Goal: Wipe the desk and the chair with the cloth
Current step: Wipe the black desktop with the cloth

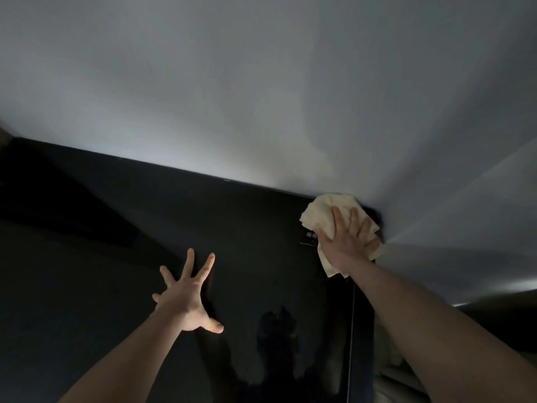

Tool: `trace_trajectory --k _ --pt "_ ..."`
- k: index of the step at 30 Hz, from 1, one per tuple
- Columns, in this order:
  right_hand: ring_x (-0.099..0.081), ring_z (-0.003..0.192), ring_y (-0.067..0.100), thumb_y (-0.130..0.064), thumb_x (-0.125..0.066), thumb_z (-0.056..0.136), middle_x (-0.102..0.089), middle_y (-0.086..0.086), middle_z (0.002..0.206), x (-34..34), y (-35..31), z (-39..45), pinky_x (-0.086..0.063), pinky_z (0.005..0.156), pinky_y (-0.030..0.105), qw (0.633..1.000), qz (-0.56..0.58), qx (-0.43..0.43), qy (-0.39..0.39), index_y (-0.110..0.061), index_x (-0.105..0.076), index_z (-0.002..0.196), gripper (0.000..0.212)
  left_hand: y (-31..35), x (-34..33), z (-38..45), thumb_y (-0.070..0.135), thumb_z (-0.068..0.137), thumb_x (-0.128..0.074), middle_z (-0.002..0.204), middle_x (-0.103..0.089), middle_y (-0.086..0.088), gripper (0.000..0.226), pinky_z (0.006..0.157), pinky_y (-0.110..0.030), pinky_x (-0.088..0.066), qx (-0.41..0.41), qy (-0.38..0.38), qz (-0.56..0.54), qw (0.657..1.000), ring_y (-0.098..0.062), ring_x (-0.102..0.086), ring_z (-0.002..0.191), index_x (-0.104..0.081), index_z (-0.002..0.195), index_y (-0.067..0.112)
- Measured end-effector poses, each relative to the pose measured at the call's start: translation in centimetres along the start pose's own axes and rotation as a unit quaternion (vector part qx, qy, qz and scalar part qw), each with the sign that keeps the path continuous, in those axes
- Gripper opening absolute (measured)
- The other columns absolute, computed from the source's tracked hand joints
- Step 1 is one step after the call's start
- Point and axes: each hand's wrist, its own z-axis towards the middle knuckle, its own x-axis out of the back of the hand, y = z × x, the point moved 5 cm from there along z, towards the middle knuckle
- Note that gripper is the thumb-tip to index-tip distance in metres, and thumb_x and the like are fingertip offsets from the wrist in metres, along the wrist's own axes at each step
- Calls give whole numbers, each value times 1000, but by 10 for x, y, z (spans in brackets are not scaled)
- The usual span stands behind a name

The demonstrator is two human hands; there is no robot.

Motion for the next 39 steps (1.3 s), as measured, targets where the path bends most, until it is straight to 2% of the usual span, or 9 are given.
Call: trace_trajectory --k 4,9,17,20,24,28,31,35,39 --pt "29 158 36 -76 -27 102 28 -6 173 -3 3 -5 8 123 73 1000 0 3 0 -50 10 164 77 -2 -2 1 65 49 -99 158 51 17 166 116 -82 -20 5 4 6 1000 -53 29 152 34 148 63" --pt "27 158 37 -74 -27 103 26 -6 173 -28 12 -55 3 122 75 1000 14 -26 10 -51 13 163 76 1 -1 1 69 49 -96 161 48 13 164 117 -82 -15 -7 14 15 1000 -55 28 152 31 152 58" --pt "29 157 38 -77 -23 100 30 -6 172 -79 8 -134 -2 120 77 990 15 -136 29 -57 24 158 77 -24 -15 -13 90 62 -73 171 31 9 143 123 -75 -5 -108 78 63 989 -52 21 156 15 164 44" --pt "28 156 38 -80 -18 96 29 -6 172 -94 -4 -160 -3 119 77 986 18 -163 35 -60 23 156 75 -45 -21 -19 83 68 -76 170 31 11 137 128 -66 -3 -167 63 100 979 -46 24 157 13 165 43" --pt "29 156 37 -80 -20 97 29 -8 172 -105 -15 -182 4 118 78 984 30 -173 40 -61 18 157 74 -70 -32 -28 78 75 -75 171 28 11 130 130 -61 -3 -203 72 114 970 -40 22 158 9 166 41" --pt "27 157 42 -82 -20 95 28 -9 172 -104 -26 -165 3 116 82 984 20 -162 66 -63 17 157 75 -66 -32 -27 76 79 -73 172 28 10 124 130 -60 2 -206 90 95 970 -38 25 158 9 166 42" --pt "29 157 42 -81 -21 95 29 -9 173 -109 -44 -155 4 118 81 987 17 -154 47 -63 18 156 74 -67 -33 -27 75 81 -72 173 24 10 121 130 -60 0 -208 82 94 970 -37 23 158 6 167 41" --pt "33 155 41 -80 -19 98 33 -6 172 -116 -77 -157 7 118 80 989 16 -147 28 -62 22 155 73 -78 -20 -31 58 88 -76 177 6 10 104 132 -50 -11 -221 83 67 969 -28 7 163 -13 168 37" --pt "35 154 43 -79 -17 98 37 -2 170 -126 -123 -147 5 117 82 993 8 -120 6 -59 22 157 74 -146 8 -25 59 89 -75 177 0 5 101 132 -43 -14 -154 120 42 980 -26 -4 163 -16 168 35"
